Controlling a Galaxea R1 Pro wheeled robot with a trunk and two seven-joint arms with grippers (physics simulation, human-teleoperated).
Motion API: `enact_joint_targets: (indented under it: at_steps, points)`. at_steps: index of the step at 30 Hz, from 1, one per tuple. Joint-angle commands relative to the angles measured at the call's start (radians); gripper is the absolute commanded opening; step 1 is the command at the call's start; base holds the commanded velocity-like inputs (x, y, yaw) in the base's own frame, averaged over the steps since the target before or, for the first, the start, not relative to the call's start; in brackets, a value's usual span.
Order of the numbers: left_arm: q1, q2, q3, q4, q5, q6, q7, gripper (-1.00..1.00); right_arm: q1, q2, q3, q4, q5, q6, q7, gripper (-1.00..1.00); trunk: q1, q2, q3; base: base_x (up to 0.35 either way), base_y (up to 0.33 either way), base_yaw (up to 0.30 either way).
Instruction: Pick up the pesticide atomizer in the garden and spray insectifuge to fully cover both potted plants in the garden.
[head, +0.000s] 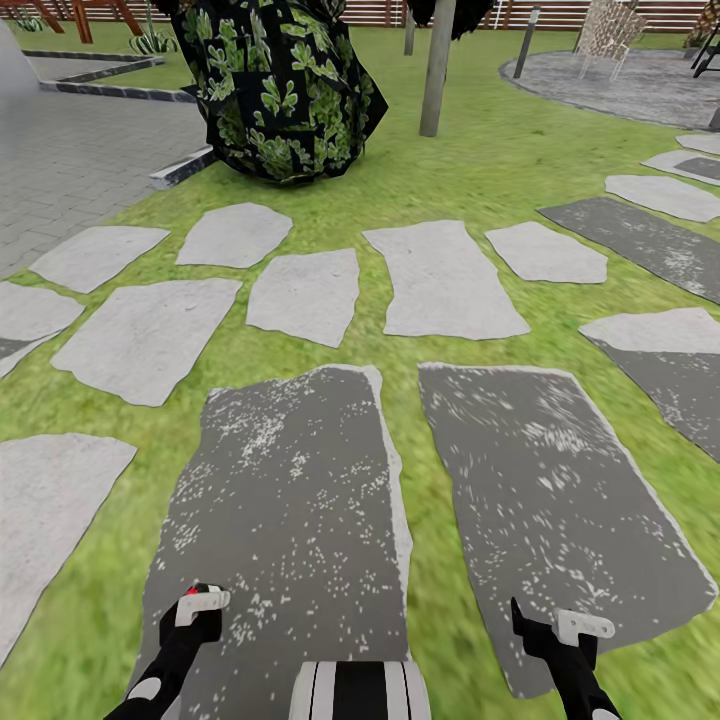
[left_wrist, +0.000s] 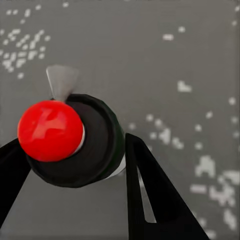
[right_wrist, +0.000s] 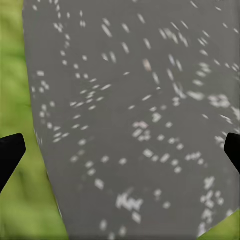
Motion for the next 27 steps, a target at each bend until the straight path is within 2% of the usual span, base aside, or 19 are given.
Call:
enact_joint_targets:
  at_steps: [1,15,27]
  points:
    - [0.0,0.0,0.0,0.0,0.004,-0.003,0.0,-1.0,0.0,0.0,-0.001,0.001,0.002,-0.003,0.0,1.0,0.0,0.0,-0.001,0.0,0.0,0.0]
    - [0.0,-0.001,-0.001,-0.001,0.005,-0.003,-0.001,-1.0,0.0,0.0,-0.001,0.001,0.002,-0.003,0.0,1.0,0.0,0.0,-0.001,0.0,0.0,0.0]
    - [0.0,0.0,-0.001,0.002,0.005,-0.003,-0.003,-1.0,0.0,0.0,-0.001,0.0,0.001,-0.004,-0.003,1.0,-0.006,0.003,0.046,0.0,0.0,0.0]
